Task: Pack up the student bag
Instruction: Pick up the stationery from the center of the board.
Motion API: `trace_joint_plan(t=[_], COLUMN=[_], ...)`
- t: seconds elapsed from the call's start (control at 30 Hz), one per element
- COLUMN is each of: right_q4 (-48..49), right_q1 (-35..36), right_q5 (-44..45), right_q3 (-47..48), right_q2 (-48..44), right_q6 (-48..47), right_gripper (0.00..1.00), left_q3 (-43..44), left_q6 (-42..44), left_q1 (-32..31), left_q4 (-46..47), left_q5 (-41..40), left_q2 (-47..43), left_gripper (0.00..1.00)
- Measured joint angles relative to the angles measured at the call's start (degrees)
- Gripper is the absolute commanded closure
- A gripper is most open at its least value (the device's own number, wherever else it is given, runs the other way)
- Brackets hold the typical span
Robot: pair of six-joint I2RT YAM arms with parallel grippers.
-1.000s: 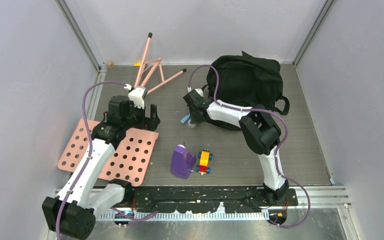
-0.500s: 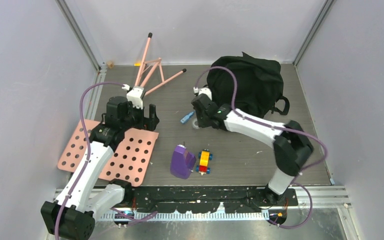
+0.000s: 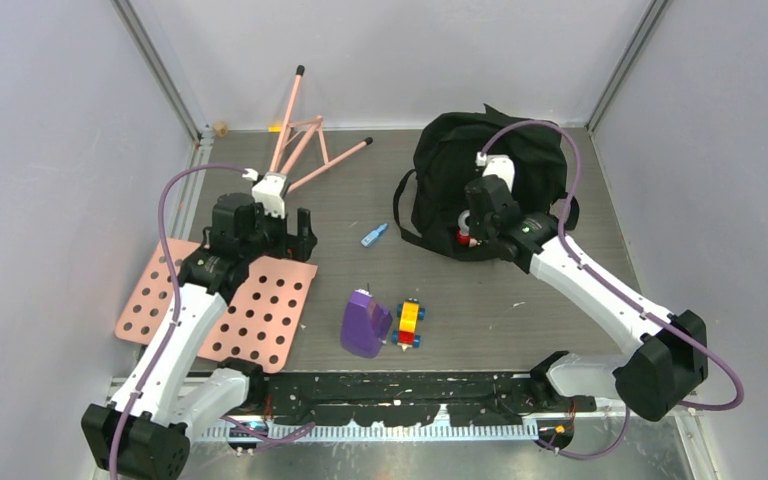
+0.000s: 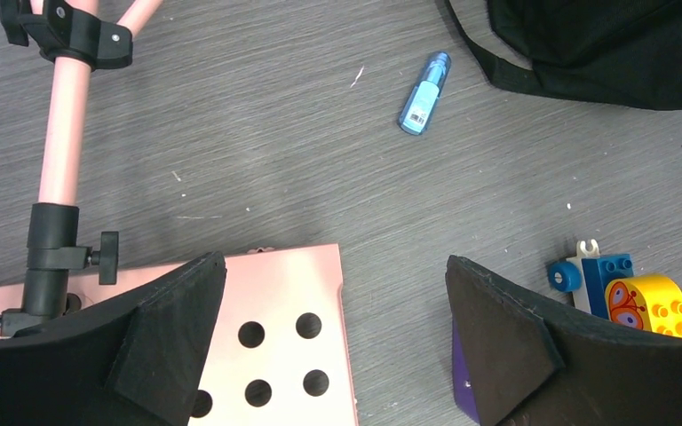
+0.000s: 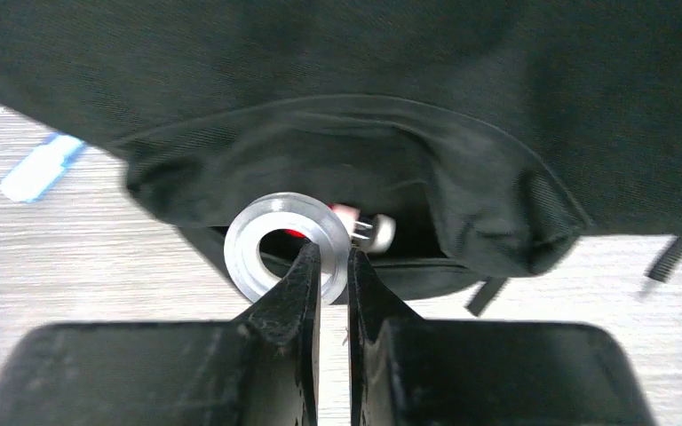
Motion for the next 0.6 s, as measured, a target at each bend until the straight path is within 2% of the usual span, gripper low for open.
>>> trace_joint_plan(t=[0.33,0.6], right_q4=[1.6,3.8], right_q1=[-7.0,-7.9], right_q5=[1.9,2.0], right_q3=[-4.7,-4.8], right_q2=[-3.7,-3.7], right_q6=[-3.2,-3.4], right_gripper=[0.97,0.97], left_q3=[0.0,0.0], left_q6=[0.2,0.0], left_q1=[0.0,0.0], left_q4=[0.0,0.0], left_q5=[-1.6,-1.4], left_q2=[-2.5,-4.6], left_gripper=[0.02,0.02])
